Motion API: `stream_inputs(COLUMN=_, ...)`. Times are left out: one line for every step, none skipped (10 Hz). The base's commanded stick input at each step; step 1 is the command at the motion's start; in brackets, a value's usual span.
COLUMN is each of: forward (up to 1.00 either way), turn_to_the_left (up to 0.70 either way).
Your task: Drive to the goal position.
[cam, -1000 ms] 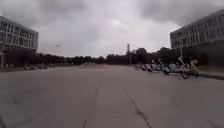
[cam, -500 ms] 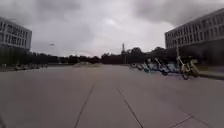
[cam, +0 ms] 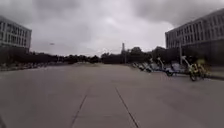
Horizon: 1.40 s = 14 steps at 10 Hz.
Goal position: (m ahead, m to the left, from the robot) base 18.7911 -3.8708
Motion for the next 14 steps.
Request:
stream_inputs(forward=0.85, turn_to_the_left=-0.01)
stream_inputs(forward=0.85, turn_to_the_left=0.08)
stream_inputs(forward=0.85, turn_to_the_left=0.09)
stream_inputs(forward=0.85, turn_to_the_left=0.03)
stream_inputs(forward=0.85, turn_to_the_left=-0.03)
stream_inputs(forward=0.85, turn_to_the_left=-0.03)
stream_inputs(forward=0.85, turn_to_the_left=-0.04)
stream_inputs(forward=0.85, turn_to_the_left=-0.04)
stream_inputs(forward=0.85, turn_to_the_left=-0.04)
stream_inputs(forward=0.85, turn_to_the_left=-0.03)
stream_inputs(forward=0.85, turn_to_the_left=-0.03)
stream_inputs(forward=0.85, turn_to_the_left=-0.03)
stream_inputs(forward=0.85, turn_to_the_left=-0.03)
stream_inputs(forward=0.85, turn_to_the_left=-0.03)
